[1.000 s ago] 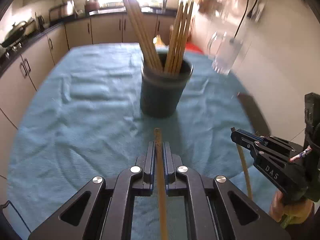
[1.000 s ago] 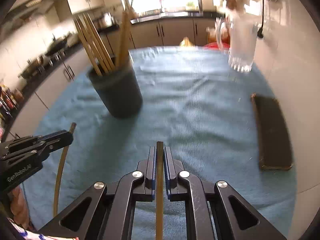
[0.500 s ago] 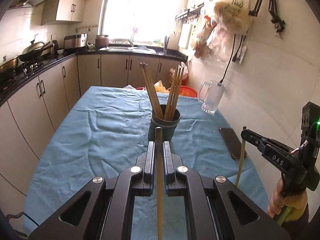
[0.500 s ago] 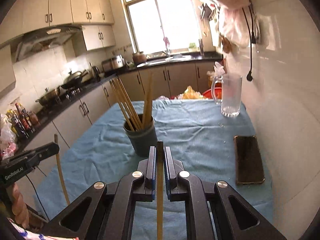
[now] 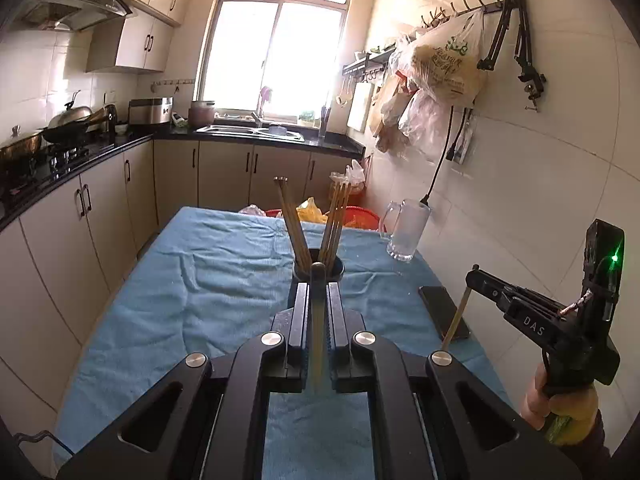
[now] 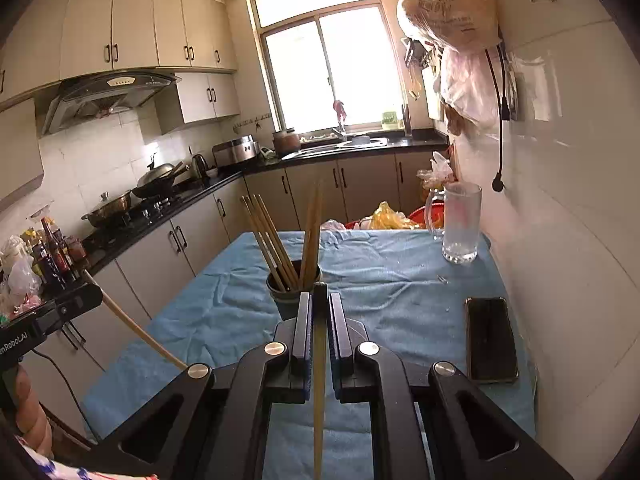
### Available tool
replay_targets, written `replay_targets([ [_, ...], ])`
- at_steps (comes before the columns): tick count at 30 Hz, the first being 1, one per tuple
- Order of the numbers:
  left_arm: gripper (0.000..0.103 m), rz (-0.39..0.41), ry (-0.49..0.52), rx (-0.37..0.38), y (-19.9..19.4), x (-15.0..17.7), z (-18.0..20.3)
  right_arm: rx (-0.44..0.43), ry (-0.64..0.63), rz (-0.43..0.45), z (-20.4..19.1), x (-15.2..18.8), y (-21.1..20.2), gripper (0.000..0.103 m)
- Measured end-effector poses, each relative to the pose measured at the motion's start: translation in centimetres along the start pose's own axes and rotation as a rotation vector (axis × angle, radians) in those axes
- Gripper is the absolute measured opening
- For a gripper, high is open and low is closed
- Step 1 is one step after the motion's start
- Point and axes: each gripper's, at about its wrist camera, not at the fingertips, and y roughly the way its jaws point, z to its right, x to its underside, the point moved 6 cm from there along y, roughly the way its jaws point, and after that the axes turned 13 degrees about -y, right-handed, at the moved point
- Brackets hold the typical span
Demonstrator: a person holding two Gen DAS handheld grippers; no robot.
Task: Organize utensils
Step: 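Lift both held chopsticks and carry them above the utensil holder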
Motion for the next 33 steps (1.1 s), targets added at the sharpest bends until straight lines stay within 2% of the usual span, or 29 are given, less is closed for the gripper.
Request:
replay_targets([
  [19, 0.007, 0.042, 0.067, -0.04, 0.8, -3.8, 0.8, -0.001, -0.057, 0.052, -0.8, -4.3, 0.5, 0.007],
  [27, 0.007, 0.045, 0.066, -0.015, 0.3, -5.1, 1.2, -0.014, -0.072, 0.067, -1.3, -5.6, 0.2, 0.007],
  [33, 0.007, 0.069, 0.034, 0.008, 0.9, -7.8, 1.8, -0.013, -0.079, 0.087, -1.2, -7.6, 0.8, 0.007],
])
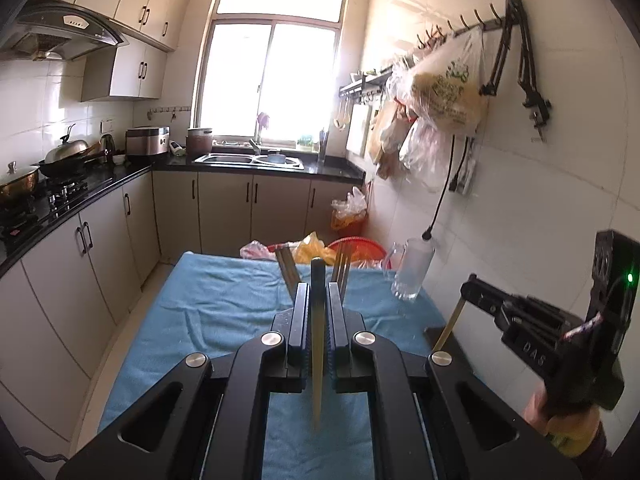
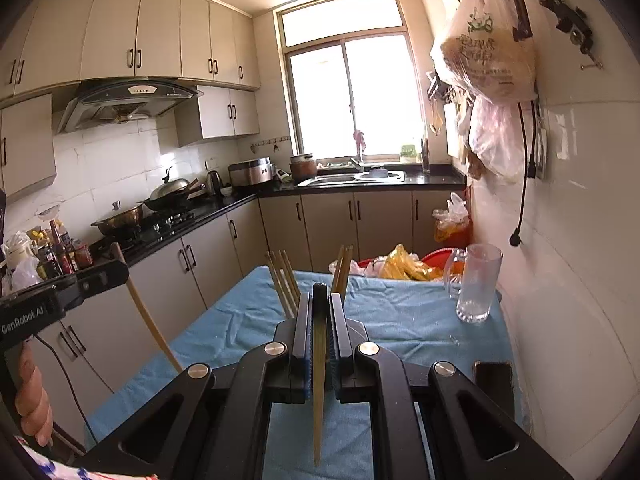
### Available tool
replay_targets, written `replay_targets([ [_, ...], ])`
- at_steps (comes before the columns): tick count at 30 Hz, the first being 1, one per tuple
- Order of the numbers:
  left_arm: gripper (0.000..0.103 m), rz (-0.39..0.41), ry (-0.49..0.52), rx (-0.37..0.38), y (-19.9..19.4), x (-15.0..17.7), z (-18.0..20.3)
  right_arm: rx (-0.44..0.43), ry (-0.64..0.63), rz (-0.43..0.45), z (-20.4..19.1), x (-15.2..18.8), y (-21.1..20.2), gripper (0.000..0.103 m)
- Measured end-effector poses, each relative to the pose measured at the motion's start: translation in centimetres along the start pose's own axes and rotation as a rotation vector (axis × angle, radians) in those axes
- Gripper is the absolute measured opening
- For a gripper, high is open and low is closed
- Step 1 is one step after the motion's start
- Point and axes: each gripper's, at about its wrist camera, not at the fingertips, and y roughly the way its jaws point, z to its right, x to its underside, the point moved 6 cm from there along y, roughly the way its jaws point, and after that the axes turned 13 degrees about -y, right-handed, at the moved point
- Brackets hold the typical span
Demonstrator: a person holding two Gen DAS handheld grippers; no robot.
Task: Organize utensils
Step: 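Lift both held chopsticks and carry them above the utensil holder, then open the left gripper into the holder while the right gripper releases its chopstick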
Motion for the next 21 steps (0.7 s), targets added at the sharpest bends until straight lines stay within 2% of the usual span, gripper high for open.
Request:
replay_targets([
  [11, 0.007, 0.038, -0.079, 0.025, 5.1, -6.2, 1.0, 0.028, 0.05, 0.067, 2.4, -6.1, 3.8, 0.007],
  [16, 0.007, 0.034, -0.077, 0.029, 8.8, -7.7, 1.5, 0.033, 0.057, 0.091, 2.7, -8.2, 6.5, 0.008],
  [21, 0.007, 0.003, -0.06, 0.004, 13.2, -7.6, 1.3, 0.045, 0.042, 0.063, 2.5, -8.1, 10.3, 0.008],
])
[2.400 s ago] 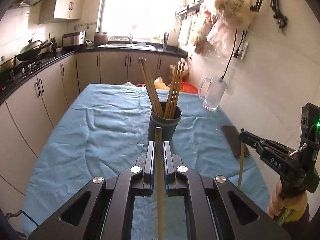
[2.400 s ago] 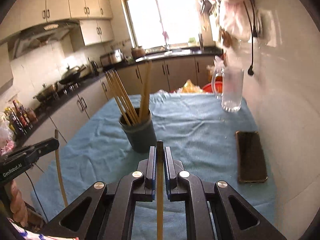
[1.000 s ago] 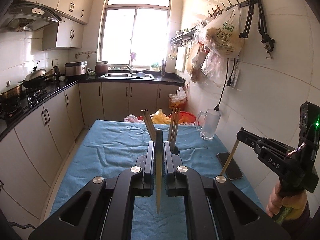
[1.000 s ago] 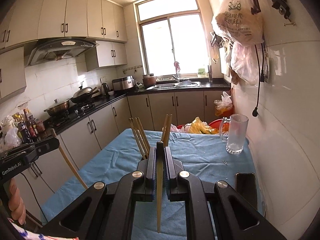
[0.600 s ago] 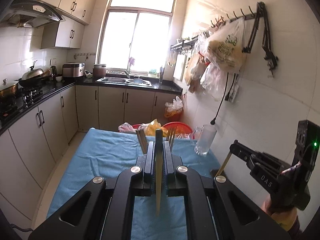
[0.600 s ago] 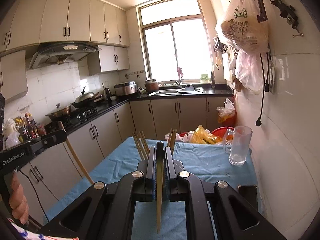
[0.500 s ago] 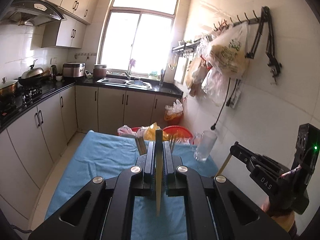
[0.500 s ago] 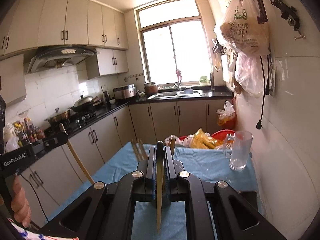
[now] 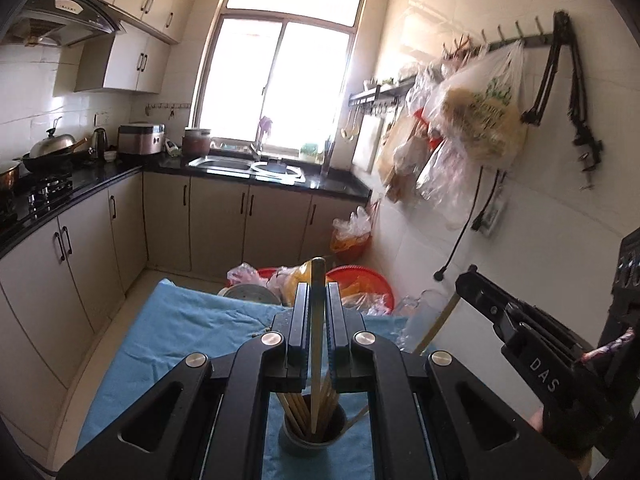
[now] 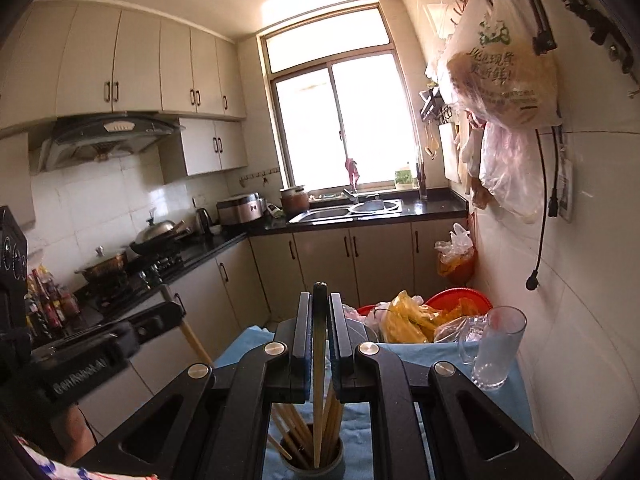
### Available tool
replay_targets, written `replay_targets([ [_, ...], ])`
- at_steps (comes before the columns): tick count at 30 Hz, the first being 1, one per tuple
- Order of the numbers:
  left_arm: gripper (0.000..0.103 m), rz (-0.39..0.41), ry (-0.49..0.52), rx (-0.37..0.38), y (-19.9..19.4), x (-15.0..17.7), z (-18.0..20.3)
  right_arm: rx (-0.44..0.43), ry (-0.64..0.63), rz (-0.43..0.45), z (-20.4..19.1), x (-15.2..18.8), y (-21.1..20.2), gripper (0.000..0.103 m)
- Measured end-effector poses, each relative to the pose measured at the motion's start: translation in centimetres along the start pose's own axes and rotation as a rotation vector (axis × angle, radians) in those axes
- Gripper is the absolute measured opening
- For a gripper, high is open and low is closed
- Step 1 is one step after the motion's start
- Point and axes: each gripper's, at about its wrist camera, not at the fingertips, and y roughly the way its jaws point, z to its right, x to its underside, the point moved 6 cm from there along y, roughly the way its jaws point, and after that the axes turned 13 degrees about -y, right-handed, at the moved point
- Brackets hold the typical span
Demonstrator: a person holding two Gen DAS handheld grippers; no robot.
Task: Organize utensils
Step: 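Open the left gripper into the holder while the right gripper releases its chopstick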
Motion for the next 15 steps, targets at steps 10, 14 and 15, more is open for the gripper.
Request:
replay_targets([
  [10, 0.007, -0.162, -0.054, -0.028, 6.2, 3.8, -2.9, -0.085, 0.067, -0.167, -0.4, 4.9, 8.1, 0.008],
  [14, 0.007, -0.143, -0.041, -0.036, 4.8, 4.1, -3.5, -0.109, 0.066, -0.215, -0.7, 6.0, 10.6, 0.008],
  [15, 0.007, -0.141, -0.034, -0.035, 4.3, 4.1, -3.5, -0.112, 0.058, -0.226, -0.9, 6.1, 11.2, 0.007],
])
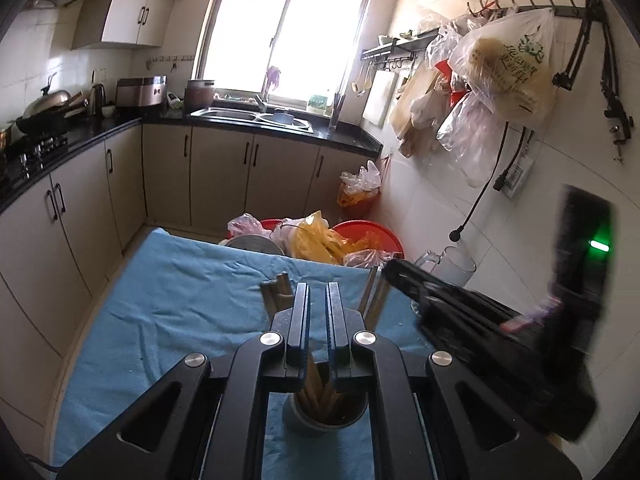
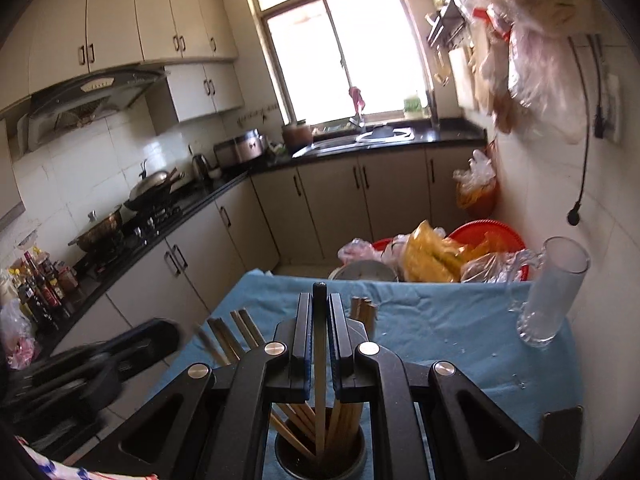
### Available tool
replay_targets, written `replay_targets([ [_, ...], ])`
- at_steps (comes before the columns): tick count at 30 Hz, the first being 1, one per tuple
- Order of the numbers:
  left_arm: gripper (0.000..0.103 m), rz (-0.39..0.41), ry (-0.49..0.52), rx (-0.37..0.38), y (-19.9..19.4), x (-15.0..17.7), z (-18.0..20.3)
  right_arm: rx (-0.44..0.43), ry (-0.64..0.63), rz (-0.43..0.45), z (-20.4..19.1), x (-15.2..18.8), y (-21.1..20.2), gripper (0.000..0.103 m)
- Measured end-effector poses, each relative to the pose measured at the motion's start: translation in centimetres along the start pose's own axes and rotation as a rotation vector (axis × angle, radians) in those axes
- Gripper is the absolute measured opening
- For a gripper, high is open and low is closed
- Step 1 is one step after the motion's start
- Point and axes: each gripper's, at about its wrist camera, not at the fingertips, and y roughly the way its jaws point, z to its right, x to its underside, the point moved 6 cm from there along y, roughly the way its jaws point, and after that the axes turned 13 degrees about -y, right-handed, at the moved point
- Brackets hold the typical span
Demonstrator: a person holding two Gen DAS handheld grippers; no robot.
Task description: Organize utensils
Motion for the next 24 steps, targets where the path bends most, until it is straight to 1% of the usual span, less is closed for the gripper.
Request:
replay_targets([
  [4, 0.011, 0.013, 0.006, -0.001, -2.1, 0.4, -0.3, -0.012, -0.025, -0.03, -0.2, -0.2, 1.8, 0.008],
  [5, 0.016, 0.02, 0.005, 0.002, -2.8, 0.6, -0.5, -0.019, -0.029, -0.034, -0.3, -0.3, 2.1, 0.008],
  [6, 0.022, 0.026, 0.003, 0.002, -3.3, 0.7, -0.6, -0.019, -0.031, -0.038, -0.2, -0.4, 2.3, 0.008],
  [8, 0.03, 0.047, -0.007, 0.0, -4.8, 1.0, -1.1, -0.011, -0.028, -0.038, 0.0, -0.5, 2.2, 0.011],
  [9, 0.032, 0.054, -0.009, -0.001, -5.3, 1.1, -1.3, -0.012, -0.022, -0.035, 0.1, -0.6, 2.0, 0.015],
  [10, 0.032, 0.062, -0.01, 0.0, -5.9, 1.3, -1.5, -0.011, -0.015, -0.026, 0.3, -0.6, 1.6, 0.021],
  [11, 0.034, 0.068, -0.011, -0.002, -6.6, 1.5, -1.8, -0.011, -0.012, -0.016, 0.3, -0.7, 1.1, 0.023],
  [16, 0.042, 0.091, -0.015, -0.044, -9.0, 2.9, -3.5, -0.002, -0.012, 0.024, 0.6, -0.6, -2.1, 0.027],
  [20, 0.044, 0.079, -0.014, -0.086, -10.0, 4.6, -4.8, 0.016, -0.019, 0.041, 0.6, 0.2, -4.7, 0.031],
  [24, 0.045, 0.075, -0.021, -0.15, -11.2, 6.7, -6.4, 0.01, -0.026, 0.052, -0.2, 2.1, -7.6, 0.036],
])
